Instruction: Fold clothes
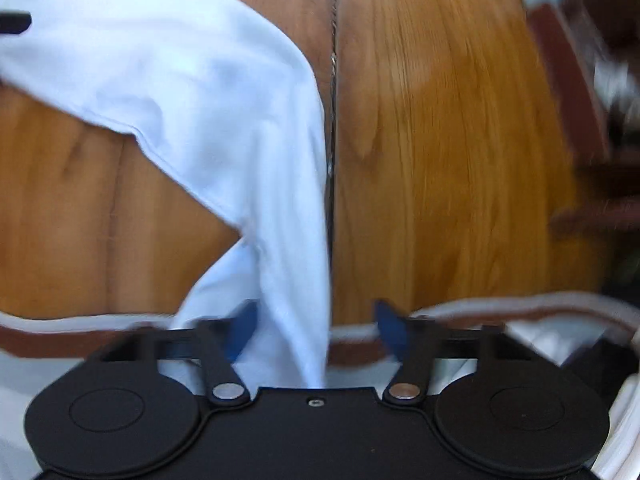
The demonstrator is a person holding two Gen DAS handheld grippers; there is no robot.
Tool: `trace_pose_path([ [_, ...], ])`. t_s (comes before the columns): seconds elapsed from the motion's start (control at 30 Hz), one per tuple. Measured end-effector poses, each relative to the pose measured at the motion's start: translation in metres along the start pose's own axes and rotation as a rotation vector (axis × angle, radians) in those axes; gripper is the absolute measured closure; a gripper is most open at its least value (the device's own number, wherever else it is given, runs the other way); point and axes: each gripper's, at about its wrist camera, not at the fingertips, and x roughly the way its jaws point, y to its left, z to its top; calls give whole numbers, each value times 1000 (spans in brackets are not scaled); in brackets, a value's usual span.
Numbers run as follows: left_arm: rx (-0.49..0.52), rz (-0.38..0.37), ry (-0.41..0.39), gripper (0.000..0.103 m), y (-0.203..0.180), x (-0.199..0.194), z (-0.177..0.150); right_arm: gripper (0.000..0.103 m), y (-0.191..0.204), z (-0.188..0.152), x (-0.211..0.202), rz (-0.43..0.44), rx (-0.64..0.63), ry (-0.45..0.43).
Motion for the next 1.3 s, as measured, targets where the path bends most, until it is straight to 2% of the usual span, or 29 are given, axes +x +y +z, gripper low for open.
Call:
trace_pose_path([
  [0.03, -21, -1, 11, 34, 3, 1, -2, 100, -1, 4, -2, -11, -14, -22],
  [0.07, -42, -1, 21, 34, 5, 1, -5, 101, -6, 7, -11, -66, 8, -79],
  [0.13, -71, 12, 33, 34, 7, -4, -15, 101, -16, 14, -37, -257, 20, -212],
  [0.23, -31, 68, 41, 33, 9, -7, -24, 100, -15, 17, -60, -624, -95, -370],
  [0.27, -36, 73, 52, 33, 12, -7, -27, 99, -11, 17, -57, -720, -168, -379],
  [0.33, -57, 72, 86, 33, 19, -3, -31, 99, -7, 16, -40, -776, -256, -338],
  [0.37, -67, 69, 93, 32, 21, -2, -33, 99, -8, 17, -27, -756, -270, -286],
  [0.43, -110, 72, 79, 26, 26, -4, -37, 98, -13, 17, 6, -676, -285, -126],
  [0.5, -187, 68, 76, 26, 36, -10, -40, 97, -18, 15, 35, -628, -296, 6],
  [0.57, -277, 58, 47, 26, 52, -23, -45, 79, -24, 14, 44, -655, -283, 29],
  [0.6, -315, 69, 30, 26, 63, -33, -49, 60, -26, 15, 43, -668, -266, 27],
  [0.63, -352, 95, 16, 26, 73, -47, -58, 49, -26, 14, 29, -667, -238, 3],
  [0.67, -389, 121, 1, 26, 83, -62, -67, 48, -28, 16, 20, -650, -197, -23],
  [0.73, -475, 194, -9, 26, 105, -93, -89, 45, -31, 20, -7, -547, -61, -86],
  [0.77, -525, 233, -6, 26, 117, -110, -104, 45, -33, 24, -22, -468, 20, -119],
  [0.8, -580, 260, -2, 26, 128, -126, -122, 45, -38, 32, -36, -362, 113, -162],
  [0.9, -788, 323, 10, 26, 154, -174, -184, 45, -47, 37, -64, 120, 365, -317],
  [0.93, -871, 327, -18, 26, 163, -191, -208, 45, -42, 41, -68, 255, 432, -355],
  [0.97, -961, 329, -64, 26, 172, -209, -235, 45, -33, 47, -73, 316, 479, -395],
  [1.03, -1111, 349, -141, 26, 188, -242, -288, 45, 1, 64, -87, 270, 438, -472],
  [1.07, -1172, 365, -169, 26, 195, -257, -312, 45, 24, 72, -96, 239, 363, -518],
  [1.13, -1234, 409, -170, 26, 213, -278, -349, 45, 63, 81, -112, 219, 204, -591],
  [1.2, -1272, 462, -160, 26, 226, -292, -376, 45, 93, 85, -127, 280, 68, -634],
  [1.3, -1356, 486, -192, 26, 240, -303, -407, 44, 133, 87, -153, 398, -78, -652],
])
